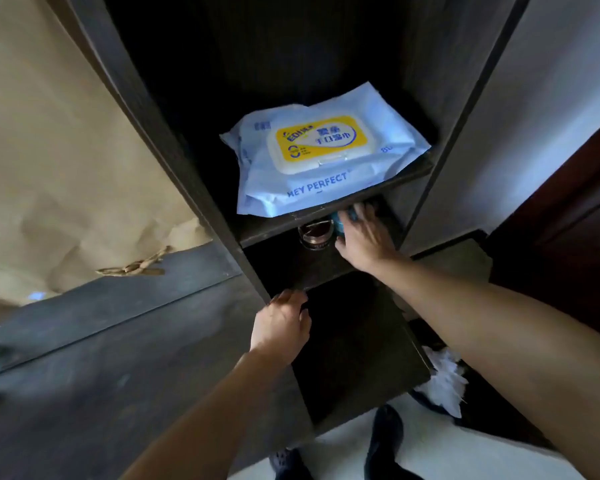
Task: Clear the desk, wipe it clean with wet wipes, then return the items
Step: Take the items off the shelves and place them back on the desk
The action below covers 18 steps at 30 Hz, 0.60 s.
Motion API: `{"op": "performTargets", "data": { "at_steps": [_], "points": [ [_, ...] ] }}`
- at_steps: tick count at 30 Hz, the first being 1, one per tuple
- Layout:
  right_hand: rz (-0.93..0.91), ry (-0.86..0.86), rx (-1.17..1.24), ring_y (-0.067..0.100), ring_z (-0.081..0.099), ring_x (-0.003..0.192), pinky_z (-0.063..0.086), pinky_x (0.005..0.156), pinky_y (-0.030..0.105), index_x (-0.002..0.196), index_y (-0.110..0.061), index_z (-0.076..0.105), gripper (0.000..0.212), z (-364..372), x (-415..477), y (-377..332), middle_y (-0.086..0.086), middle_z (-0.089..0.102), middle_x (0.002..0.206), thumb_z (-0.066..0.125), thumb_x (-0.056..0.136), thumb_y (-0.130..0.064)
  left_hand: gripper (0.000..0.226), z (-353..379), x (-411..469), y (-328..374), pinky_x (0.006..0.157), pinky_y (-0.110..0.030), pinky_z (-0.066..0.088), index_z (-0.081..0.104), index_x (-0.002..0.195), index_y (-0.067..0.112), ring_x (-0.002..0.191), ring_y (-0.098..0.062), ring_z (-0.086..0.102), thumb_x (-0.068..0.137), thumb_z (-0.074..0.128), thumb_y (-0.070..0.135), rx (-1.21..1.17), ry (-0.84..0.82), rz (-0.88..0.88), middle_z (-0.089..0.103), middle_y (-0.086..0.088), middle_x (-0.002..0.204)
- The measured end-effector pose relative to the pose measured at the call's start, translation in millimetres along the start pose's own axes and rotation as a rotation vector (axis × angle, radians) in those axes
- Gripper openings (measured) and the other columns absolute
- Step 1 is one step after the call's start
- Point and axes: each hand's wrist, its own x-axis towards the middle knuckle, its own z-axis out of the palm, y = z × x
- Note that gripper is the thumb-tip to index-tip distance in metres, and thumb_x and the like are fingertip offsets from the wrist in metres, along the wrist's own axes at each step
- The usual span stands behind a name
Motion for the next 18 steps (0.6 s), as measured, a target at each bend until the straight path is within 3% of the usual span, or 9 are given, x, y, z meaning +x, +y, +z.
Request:
{"op": "performTargets", "data": {
  "at_steps": [4,9,15,18],
  "points": [
    [0.033,-0.010,0.136,0.042,0.041,0.118,0.052,0.075,0.047,0.131,-0.010,0.044,0.058,23,17,11,0.024,0.038,0.132,0.064,0.080,-0.027,0.025,19,4,5,0.073,-0.034,0.050,0.062,0.108,0.013,0.092,-0.028,0.063,0.084,0.058,0.017,-0.037,0.041,-0.110,0.066,-0.005,0.104],
    [0.007,0.114,0.233,0.041,0.052,0.103,0.054,0.067,0.044,0.127,-0.014,0.049,0.055,34,3,17,0.022,0.047,0.122,0.067,0.075,-0.020,0.023,26,19,12,0.069,-0.039,0.053,0.063,0.104,0.011,0.087,-0.031,0.064,0.081,0.060,0.013,-0.053,0.094,-0.165,0.065,-0.008,0.101],
    [-0.100,0.136,0.316,0.033,0.058,0.102,0.057,0.068,0.041,0.131,-0.026,0.044,0.056,27,-34,35,0.011,0.040,0.134,0.066,0.080,-0.021,0.044,25,67,29,0.075,-0.044,0.051,0.055,0.121,0.007,0.101,-0.039,0.057,0.078,0.063,0.012,-0.023,0.176,-0.181,0.053,-0.017,0.118],
    [-0.134,0.116,0.328,0.030,0.059,0.102,0.055,0.070,0.037,0.131,-0.025,0.046,0.056,25,-52,48,0.010,0.041,0.134,0.068,0.080,-0.025,0.063,30,98,40,0.090,-0.045,0.045,0.041,0.135,0.009,0.117,-0.040,0.045,0.078,0.065,0.021,0.028,0.145,-0.211,0.040,-0.020,0.132]
  ]
}}
